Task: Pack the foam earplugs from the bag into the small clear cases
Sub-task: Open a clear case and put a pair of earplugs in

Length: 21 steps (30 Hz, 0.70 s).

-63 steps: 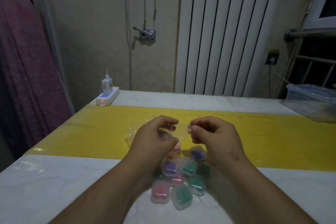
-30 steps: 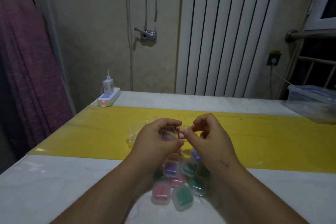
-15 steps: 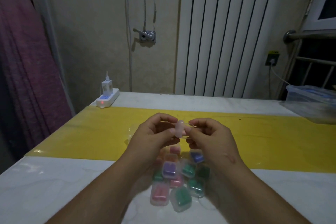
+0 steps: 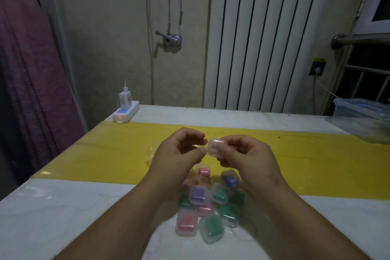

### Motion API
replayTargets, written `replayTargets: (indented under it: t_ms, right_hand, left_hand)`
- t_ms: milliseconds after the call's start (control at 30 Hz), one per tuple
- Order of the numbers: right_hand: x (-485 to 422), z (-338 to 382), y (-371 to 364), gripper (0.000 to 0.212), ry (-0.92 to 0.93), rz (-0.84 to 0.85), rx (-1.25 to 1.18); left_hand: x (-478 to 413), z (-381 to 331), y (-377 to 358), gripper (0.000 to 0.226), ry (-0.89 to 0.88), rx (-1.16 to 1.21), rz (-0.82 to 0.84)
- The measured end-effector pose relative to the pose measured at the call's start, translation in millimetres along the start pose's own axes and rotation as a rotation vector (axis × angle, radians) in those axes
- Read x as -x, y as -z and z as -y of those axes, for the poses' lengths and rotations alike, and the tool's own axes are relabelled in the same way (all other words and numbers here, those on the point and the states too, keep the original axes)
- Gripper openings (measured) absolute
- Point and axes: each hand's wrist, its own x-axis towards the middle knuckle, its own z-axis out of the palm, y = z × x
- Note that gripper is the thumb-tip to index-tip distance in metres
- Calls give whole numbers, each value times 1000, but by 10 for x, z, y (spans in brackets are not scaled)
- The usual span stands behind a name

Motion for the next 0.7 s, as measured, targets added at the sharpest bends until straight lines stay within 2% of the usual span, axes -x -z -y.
replayTargets:
  t_ms: [133, 400, 467, 567, 700]
  right_hand:
    - [-109, -20, 153, 5, 31, -134, 27]
    - [-212, -70, 385, 14, 12, -183, 382]
    - [-229, -94, 418, 17, -51, -168, 555]
    - [-250, -126, 442, 6, -200, -106, 814]
    - [-277, -255, 409, 9, -298, 31, 806]
  left_hand:
    - [-39, 36, 57, 23, -53, -170, -104]
    - [-81, 98, 145, 39, -126, -675, -182]
    - [-88, 117, 162, 36, -108, -756, -190]
    - [-96, 138, 179, 34, -32, -955, -205]
    - [-117, 173, 194, 45, 83, -1181, -206]
